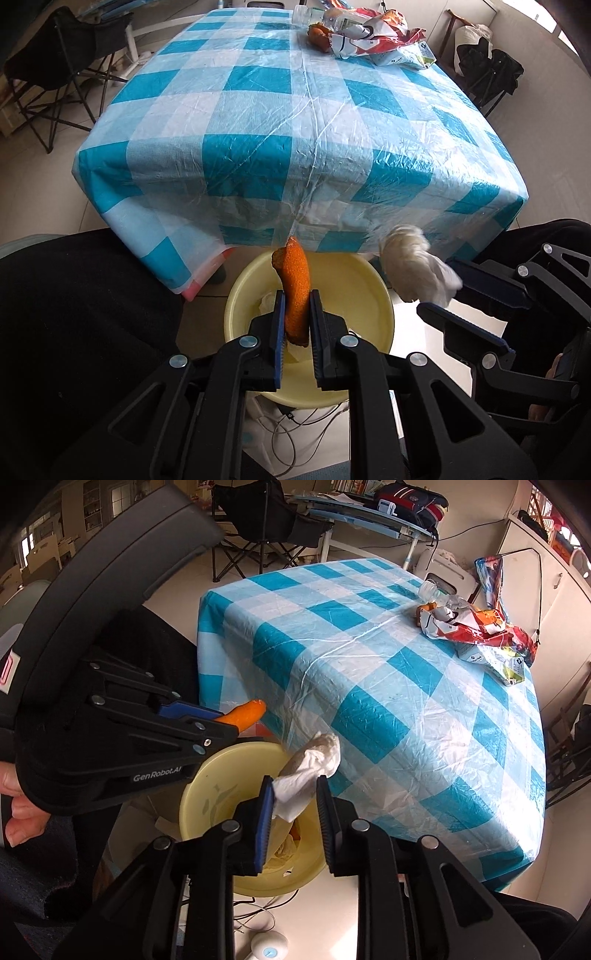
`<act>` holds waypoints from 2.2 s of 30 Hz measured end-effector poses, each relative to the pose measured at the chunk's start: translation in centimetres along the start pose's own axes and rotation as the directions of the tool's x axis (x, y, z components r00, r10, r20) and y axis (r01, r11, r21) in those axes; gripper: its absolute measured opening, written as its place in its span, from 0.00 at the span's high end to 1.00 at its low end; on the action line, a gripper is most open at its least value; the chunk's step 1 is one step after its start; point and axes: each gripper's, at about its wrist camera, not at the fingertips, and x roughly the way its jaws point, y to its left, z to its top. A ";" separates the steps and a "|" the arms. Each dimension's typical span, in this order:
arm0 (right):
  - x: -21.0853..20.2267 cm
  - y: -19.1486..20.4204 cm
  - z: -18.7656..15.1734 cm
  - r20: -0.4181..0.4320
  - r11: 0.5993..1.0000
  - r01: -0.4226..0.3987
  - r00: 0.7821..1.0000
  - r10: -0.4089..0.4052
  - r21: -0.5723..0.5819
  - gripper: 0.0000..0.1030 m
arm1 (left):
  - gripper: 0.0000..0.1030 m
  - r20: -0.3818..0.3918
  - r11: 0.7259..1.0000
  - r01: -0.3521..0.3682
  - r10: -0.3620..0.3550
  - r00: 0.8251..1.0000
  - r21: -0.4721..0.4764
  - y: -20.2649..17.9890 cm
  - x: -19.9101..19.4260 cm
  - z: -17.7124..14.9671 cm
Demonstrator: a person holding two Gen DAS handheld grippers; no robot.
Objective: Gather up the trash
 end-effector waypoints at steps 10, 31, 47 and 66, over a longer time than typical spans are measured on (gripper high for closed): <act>-0.4 -1.8 -0.4 0.036 0.996 0.021 0.999 -0.024 0.082 0.48 | 0.67 0.099 0.995 -0.095 0.091 0.991 0.034 -0.9 -1.6 -0.2; -2.3 -2.3 0.7 0.217 0.989 -0.023 0.976 -0.009 0.144 0.37 | 0.45 0.239 0.954 -0.296 0.299 0.924 -0.050 0.2 -6.1 1.0; -1.9 -2.4 0.6 0.221 0.990 0.004 0.975 -0.035 0.139 0.33 | 0.48 0.209 0.992 -0.123 0.125 0.970 -0.024 -1.3 -5.3 1.4; -0.1 -4.0 0.4 0.158 0.976 0.082 0.981 -0.115 0.200 0.29 | 0.48 0.222 0.997 -0.062 0.070 0.973 -0.042 -0.6 -4.3 4.1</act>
